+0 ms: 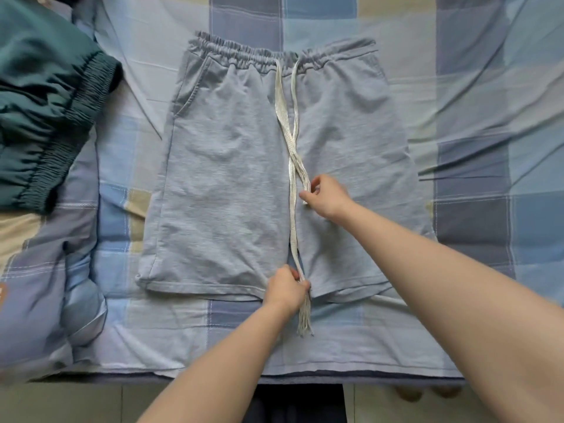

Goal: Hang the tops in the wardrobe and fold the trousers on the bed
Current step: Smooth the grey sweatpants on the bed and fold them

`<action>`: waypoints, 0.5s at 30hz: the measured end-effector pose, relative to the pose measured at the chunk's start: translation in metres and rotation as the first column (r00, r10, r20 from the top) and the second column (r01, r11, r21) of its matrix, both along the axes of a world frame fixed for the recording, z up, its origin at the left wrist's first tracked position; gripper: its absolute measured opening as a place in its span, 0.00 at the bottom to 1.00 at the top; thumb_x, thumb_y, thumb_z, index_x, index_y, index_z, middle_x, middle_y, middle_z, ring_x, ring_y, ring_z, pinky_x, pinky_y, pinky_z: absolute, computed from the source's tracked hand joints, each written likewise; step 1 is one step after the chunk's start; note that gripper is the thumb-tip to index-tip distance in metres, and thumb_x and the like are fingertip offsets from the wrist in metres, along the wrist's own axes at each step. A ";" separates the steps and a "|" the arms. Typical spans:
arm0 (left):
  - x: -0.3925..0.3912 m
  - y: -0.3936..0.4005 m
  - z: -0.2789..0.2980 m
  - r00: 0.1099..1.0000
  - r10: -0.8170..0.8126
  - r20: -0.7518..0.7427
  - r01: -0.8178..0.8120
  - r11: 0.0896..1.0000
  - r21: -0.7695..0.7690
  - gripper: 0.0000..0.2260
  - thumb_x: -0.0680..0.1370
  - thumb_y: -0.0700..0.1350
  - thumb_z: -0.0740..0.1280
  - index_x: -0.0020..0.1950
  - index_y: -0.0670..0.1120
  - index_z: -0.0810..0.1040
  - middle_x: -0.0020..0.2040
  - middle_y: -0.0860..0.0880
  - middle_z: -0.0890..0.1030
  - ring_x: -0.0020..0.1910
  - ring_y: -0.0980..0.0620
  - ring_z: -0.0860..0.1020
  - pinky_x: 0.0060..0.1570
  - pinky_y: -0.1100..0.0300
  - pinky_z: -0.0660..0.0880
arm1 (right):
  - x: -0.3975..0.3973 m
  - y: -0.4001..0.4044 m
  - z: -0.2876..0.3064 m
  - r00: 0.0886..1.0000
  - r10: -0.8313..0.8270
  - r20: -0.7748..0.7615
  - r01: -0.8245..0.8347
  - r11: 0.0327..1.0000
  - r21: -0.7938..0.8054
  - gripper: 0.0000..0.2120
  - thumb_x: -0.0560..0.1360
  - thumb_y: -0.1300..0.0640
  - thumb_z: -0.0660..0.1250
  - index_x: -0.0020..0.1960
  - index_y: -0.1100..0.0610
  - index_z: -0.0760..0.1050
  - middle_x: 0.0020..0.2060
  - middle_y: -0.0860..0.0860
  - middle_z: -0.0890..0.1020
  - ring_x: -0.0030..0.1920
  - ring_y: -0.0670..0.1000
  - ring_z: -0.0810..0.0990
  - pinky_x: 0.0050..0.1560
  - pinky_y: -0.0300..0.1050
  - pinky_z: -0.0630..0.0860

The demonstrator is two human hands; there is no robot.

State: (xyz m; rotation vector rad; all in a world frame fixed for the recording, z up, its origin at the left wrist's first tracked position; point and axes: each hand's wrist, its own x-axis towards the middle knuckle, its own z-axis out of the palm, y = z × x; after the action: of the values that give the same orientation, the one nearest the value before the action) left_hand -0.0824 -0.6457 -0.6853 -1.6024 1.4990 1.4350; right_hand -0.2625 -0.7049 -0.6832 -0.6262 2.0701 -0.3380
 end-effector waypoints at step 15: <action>0.022 -0.018 0.077 0.941 0.035 -0.337 0.082 0.941 0.328 0.06 0.80 0.42 0.62 0.45 0.43 0.76 0.32 0.51 0.80 0.22 0.52 0.74 0.27 0.61 0.67 | 0.020 0.041 0.025 0.660 0.691 -0.294 -0.744 0.657 -0.126 0.27 0.71 0.68 0.60 0.66 0.48 0.72 0.68 0.48 0.66 0.68 0.54 0.62 0.63 0.51 0.67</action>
State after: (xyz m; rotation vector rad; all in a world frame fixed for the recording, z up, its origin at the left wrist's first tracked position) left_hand -0.0601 -0.6636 -0.6082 -1.1672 1.3439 1.9107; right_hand -0.2421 -0.6642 -0.6587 -1.6428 1.7990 -0.0341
